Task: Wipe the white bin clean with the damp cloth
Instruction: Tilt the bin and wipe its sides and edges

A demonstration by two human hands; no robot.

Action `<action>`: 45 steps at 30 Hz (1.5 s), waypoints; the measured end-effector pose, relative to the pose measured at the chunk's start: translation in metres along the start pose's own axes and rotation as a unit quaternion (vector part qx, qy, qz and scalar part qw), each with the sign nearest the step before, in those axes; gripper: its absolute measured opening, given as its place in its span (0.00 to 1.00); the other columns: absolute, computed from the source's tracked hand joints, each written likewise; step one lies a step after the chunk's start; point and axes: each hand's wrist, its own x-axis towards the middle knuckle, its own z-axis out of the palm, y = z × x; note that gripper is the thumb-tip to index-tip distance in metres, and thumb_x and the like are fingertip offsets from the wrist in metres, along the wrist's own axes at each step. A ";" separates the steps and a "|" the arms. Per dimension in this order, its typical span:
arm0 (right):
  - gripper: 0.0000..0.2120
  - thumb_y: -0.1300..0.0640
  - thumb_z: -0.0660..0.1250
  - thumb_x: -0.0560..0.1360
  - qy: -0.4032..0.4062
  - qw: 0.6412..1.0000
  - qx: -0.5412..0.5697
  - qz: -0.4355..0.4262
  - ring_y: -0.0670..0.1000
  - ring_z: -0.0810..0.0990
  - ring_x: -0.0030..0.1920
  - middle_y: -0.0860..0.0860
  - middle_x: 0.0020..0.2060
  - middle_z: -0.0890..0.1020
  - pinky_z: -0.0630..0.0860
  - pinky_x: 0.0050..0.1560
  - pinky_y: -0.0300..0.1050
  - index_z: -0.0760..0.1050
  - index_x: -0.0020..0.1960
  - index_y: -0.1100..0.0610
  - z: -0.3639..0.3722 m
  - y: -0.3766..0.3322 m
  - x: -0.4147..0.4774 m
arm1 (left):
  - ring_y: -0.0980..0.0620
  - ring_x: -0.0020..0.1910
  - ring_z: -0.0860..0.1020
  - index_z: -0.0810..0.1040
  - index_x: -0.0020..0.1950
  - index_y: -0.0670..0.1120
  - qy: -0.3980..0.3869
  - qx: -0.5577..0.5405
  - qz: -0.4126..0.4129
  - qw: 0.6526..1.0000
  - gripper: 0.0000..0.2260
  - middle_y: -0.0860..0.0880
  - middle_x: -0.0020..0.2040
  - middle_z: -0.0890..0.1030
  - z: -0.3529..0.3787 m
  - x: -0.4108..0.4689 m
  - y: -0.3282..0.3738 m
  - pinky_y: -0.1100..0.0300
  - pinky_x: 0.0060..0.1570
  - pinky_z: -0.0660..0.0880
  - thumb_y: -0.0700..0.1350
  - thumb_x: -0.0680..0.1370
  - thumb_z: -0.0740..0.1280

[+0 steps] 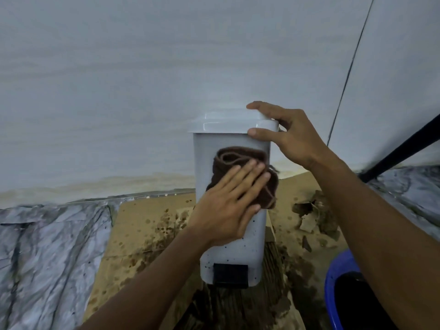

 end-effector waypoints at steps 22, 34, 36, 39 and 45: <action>0.19 0.56 0.77 0.70 0.018 1.000 0.009 -0.013 0.39 0.75 0.64 0.43 0.62 0.80 0.70 0.62 0.33 0.80 0.60 0.49 0.017 0.002 0.001 | 0.41 0.82 0.49 0.61 0.80 0.42 0.026 0.042 -0.119 0.992 0.28 0.37 0.81 0.55 -0.012 -0.010 -0.028 0.44 0.80 0.45 0.55 0.84 0.56; 0.18 0.57 0.76 0.70 0.021 0.999 0.036 -0.008 0.39 0.74 0.66 0.43 0.62 0.80 0.68 0.67 0.38 0.80 0.59 0.48 0.020 0.001 0.000 | 0.43 0.82 0.51 0.58 0.81 0.43 -0.039 0.050 -0.010 0.998 0.28 0.40 0.82 0.54 0.003 -0.046 -0.011 0.46 0.80 0.47 0.56 0.85 0.55; 0.19 0.58 0.76 0.70 0.022 0.999 0.028 -0.008 0.39 0.74 0.65 0.44 0.62 0.81 0.69 0.66 0.36 0.81 0.60 0.49 0.022 -0.001 0.000 | 0.42 0.82 0.50 0.58 0.81 0.42 -0.002 0.044 -0.078 0.996 0.28 0.40 0.81 0.54 -0.006 -0.017 -0.012 0.45 0.80 0.47 0.56 0.85 0.55; 0.19 0.61 0.76 0.71 0.029 0.999 0.030 -0.010 0.36 0.76 0.60 0.46 0.60 0.81 0.69 0.59 0.29 0.81 0.60 0.52 0.022 -0.002 0.000 | 0.42 0.82 0.49 0.58 0.82 0.42 0.014 0.041 -0.145 0.988 0.28 0.40 0.82 0.55 -0.012 0.022 -0.001 0.44 0.80 0.47 0.54 0.85 0.55; 0.19 0.57 0.77 0.69 0.017 1.000 0.023 0.000 0.40 0.74 0.66 0.41 0.61 0.81 0.69 0.68 0.39 0.81 0.59 0.49 0.018 -0.001 0.000 | 0.40 0.80 0.58 0.72 0.74 0.41 -0.090 0.068 0.045 0.993 0.23 0.42 0.75 0.71 0.003 0.010 0.018 0.45 0.80 0.49 0.53 0.85 0.56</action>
